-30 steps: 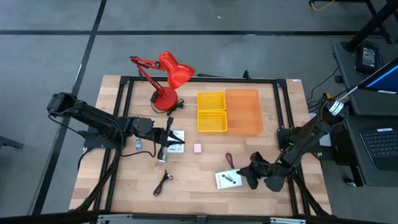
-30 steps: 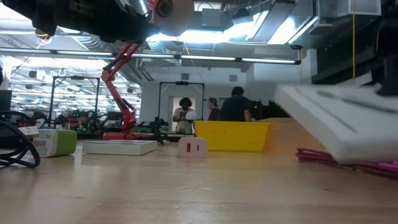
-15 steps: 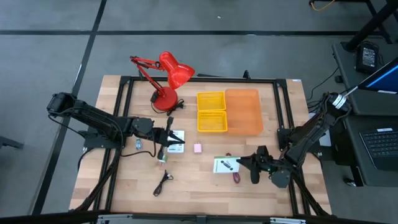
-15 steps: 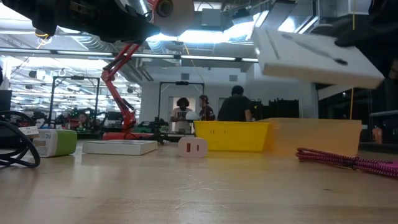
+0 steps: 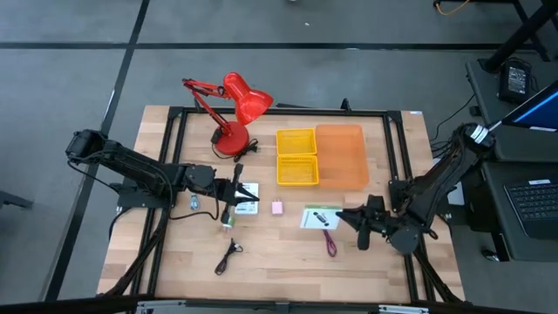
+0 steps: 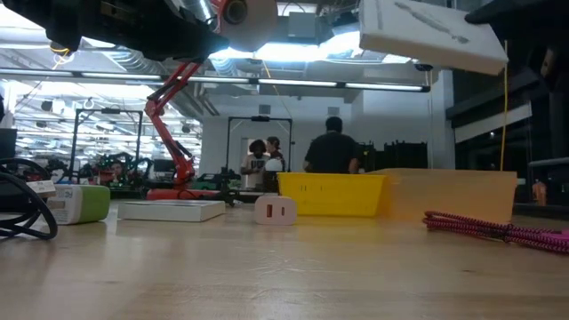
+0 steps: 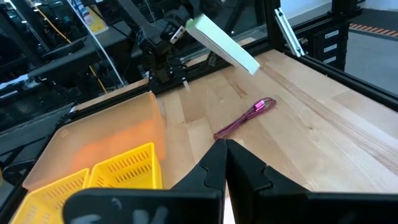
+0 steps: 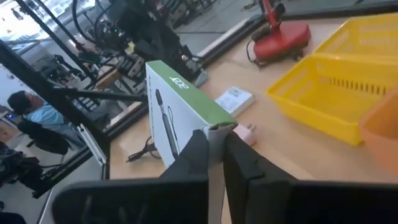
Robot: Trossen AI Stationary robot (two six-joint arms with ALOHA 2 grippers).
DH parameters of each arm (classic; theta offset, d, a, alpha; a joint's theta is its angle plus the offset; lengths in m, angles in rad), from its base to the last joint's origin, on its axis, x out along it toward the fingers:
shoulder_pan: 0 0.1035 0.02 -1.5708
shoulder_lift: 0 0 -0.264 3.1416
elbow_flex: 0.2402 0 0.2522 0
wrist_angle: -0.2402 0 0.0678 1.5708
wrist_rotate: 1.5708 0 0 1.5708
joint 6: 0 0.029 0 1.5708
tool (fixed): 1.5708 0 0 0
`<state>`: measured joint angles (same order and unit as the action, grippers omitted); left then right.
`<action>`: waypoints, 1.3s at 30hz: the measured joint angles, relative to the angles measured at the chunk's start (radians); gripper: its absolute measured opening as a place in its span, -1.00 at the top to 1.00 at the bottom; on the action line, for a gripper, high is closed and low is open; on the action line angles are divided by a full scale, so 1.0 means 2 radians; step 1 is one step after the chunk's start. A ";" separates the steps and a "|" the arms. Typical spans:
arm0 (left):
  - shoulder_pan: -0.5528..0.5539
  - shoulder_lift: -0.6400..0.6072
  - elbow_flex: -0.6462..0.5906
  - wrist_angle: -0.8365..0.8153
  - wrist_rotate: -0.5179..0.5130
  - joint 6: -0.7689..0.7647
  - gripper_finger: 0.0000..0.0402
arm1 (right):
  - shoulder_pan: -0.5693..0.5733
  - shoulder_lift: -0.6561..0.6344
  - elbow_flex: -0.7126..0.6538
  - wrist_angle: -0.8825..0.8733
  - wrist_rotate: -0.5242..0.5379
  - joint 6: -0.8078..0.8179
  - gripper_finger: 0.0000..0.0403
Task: Pick and place items into bin
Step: Put the right white card reader box into the orange bin
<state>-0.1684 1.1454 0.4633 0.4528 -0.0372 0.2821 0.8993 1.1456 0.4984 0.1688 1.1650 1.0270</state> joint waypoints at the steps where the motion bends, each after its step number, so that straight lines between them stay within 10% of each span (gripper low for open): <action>1: 0.000 0.000 0.000 0.000 0.000 0.000 0.99 | 0.000 -0.003 0.000 0.000 0.003 -0.007 0.96; 15: 0.000 0.000 0.000 -0.002 -0.042 0.025 0.99 | -0.029 -0.008 0.001 -0.055 0.156 -0.023 0.96; 39: 0.000 0.000 0.000 -0.028 -0.042 0.022 0.99 | -0.240 -0.082 0.001 -0.099 0.109 -0.161 0.96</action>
<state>-0.1684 1.1450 0.4633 0.3962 -0.1219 0.3266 0.4201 0.9815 0.4995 -0.0293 1.3836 0.7052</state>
